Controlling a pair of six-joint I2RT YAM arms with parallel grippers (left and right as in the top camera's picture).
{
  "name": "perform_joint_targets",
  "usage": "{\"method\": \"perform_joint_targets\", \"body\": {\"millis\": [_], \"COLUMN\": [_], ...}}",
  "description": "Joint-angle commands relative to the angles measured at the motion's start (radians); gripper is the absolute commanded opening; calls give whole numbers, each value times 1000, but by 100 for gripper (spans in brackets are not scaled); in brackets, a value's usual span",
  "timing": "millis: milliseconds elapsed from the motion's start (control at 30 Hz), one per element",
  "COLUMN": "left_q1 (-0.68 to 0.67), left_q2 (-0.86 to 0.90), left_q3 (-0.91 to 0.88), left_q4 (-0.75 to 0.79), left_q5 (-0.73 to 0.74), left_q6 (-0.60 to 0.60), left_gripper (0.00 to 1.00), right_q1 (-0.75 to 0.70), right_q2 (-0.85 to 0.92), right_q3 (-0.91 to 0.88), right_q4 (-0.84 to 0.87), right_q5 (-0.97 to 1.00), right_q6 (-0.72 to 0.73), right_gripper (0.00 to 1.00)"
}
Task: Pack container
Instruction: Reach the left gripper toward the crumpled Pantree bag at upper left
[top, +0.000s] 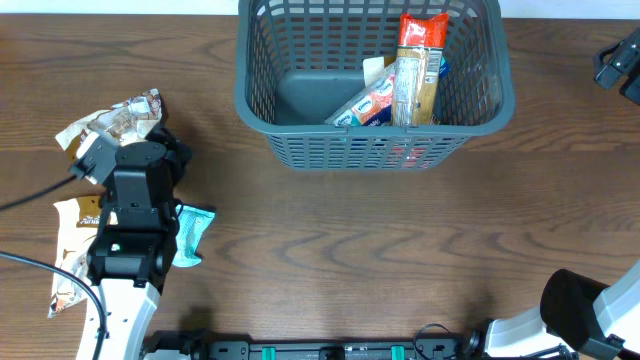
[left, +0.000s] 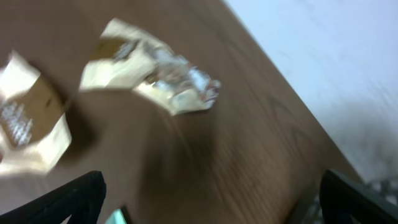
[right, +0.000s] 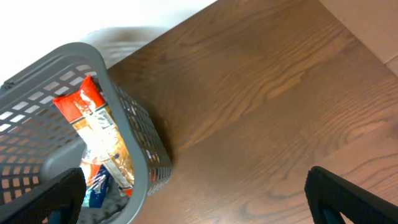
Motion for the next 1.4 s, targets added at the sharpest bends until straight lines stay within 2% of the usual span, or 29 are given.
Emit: {"method": "perform_joint_targets", "body": {"millis": [0, 267, 400, 567, 700, 800, 900, 1100, 1300, 1367], "left_q1": [21, 21, 21, 25, 46, 86, 133, 185, 241, 267], "left_q2": [-4, -27, -25, 3, 60, 130, 212, 348, 457, 490], "left_q3": [25, 24, 24, 24, 27, 66, 153, 417, 633, 684], "left_q4": [-40, -139, -163, -5, 143, 147, 93, -60, -242, -304], "left_q5": [-19, 217, 244, 178, 218, 298, 350, 346, 275, 244], "left_q6": [-270, -225, -148, -148, -153, -174, -153, -24, -14, -75], "left_gripper": [99, 99, 99, 99, 99, 99, 99, 99, 99, 99], "right_q1": [-4, -4, -4, -3, -3, -2, -2, -2, -2, -2], "right_q2": [5, 5, 5, 5, 5, 5, 5, 5, 5, 5], "right_q3": [1, 1, 1, 1, 1, 1, 1, 1, 0, 0], "right_q4": [-3, -3, -3, -3, -3, -4, -3, -3, -4, -4], "right_q5": [2, 2, 0, -6, -29, -29, -28, -28, -28, -28], "right_q6": [12, 12, 13, 13, 13, 12, 12, 12, 12, 12], "right_gripper": [99, 99, 99, 99, 99, 99, 99, 99, 99, 99]}}
